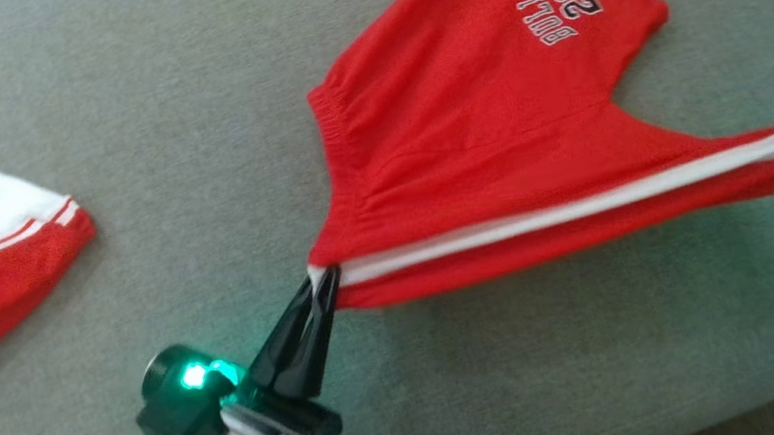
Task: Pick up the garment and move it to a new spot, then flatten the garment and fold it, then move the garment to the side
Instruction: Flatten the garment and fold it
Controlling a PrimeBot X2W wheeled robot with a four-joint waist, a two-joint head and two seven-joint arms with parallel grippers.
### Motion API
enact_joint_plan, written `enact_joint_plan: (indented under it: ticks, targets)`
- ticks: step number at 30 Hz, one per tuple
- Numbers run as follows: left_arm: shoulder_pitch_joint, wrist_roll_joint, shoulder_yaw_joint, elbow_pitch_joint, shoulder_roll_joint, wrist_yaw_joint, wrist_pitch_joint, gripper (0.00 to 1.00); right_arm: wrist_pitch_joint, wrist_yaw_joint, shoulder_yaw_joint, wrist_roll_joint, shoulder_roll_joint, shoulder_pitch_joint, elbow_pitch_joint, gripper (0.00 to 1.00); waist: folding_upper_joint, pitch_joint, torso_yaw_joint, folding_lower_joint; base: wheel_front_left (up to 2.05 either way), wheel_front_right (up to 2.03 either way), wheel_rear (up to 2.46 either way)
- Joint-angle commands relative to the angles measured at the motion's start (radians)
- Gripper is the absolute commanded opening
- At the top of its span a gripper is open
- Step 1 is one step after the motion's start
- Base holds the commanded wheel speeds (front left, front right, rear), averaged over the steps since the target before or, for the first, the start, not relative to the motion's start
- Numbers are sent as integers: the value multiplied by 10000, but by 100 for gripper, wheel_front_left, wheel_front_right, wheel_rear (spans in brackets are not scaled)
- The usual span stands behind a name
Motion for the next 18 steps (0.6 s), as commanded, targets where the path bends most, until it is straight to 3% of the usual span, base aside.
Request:
enact_joint_plan:
  ticks: [1, 5, 9, 18]
  targets:
    - [-369, -151, 429, -359, 66, 59, -49, 0, 92, 63, -63, -76, -291, -191, -375, 0, -1, 87, 115, 3, 0, 0, 0]
    - [-1543, -568, 239, -189, -456, -94, 184, 0, 615, 63, -190, -60, -609, -1043, -116, 0, -1, 418, 498, 3, 0, 0, 0]
    - [-3217, -632, 76, 897, -957, -165, 546, 0, 915, 63, -155, 179, -1043, -2420, 753, 0, -1, 850, 802, 3, 0, 0, 0]
    - [-6145, -596, 234, 3606, -1936, -165, 795, 0, 1260, 63, 1223, 458, -2210, -6195, 4039, 0, -1, 1788, 1006, 3, 0, 0, 0]
